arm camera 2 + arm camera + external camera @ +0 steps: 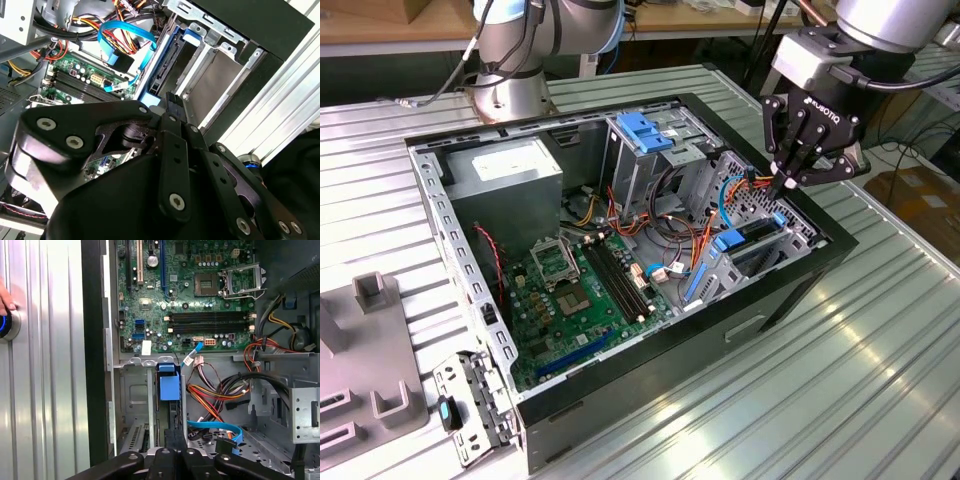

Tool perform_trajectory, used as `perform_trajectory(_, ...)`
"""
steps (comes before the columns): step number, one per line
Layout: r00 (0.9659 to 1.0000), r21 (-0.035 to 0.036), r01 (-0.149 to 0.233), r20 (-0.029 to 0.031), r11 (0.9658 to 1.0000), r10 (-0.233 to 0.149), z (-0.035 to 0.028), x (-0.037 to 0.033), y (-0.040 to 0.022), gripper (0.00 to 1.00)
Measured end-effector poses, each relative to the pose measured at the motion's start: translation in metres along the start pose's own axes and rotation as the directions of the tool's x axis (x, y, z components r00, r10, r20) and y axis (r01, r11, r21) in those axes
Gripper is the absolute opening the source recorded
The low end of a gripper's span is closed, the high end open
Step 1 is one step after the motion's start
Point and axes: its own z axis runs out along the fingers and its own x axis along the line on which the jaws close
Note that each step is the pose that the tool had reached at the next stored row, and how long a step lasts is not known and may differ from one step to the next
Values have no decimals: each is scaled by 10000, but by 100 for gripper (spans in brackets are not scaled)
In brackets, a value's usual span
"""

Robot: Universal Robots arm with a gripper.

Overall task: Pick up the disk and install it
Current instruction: 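Insert the first disk wire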

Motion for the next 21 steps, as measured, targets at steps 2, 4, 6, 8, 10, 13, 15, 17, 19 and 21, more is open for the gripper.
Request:
perform_trajectory(2,10000,0,-1,0,10000,1,0,0,0,11)
perform_trajectory(4,10000,0,0,-1,10000,0,0,0,0,11)
perform_trajectory(6,10000,0,0,-1,10000,0,0,0,0,11)
perform_trajectory(8,10000,0,0,-2,10000,0,0,0,0,11)
perform_trajectory(10,10000,0,11,-6,10000,-11,1,0,0,11)
perform_trajectory(13,9989,4,474,-14,9989,-474,4,-2,-33,11)
perform_trajectory(15,9973,7,741,-12,9973,-741,7,-2,-49,11)
perform_trajectory(17,9958,8,916,-12,9958,-916,11,-2,-82,11)
perform_trajectory(19,9955,10,952,-10,9955,-952,17,-10,-157,11)
perform_trajectory(21,9954,10,961,-11,9954,-961,21,-46,-246,11)
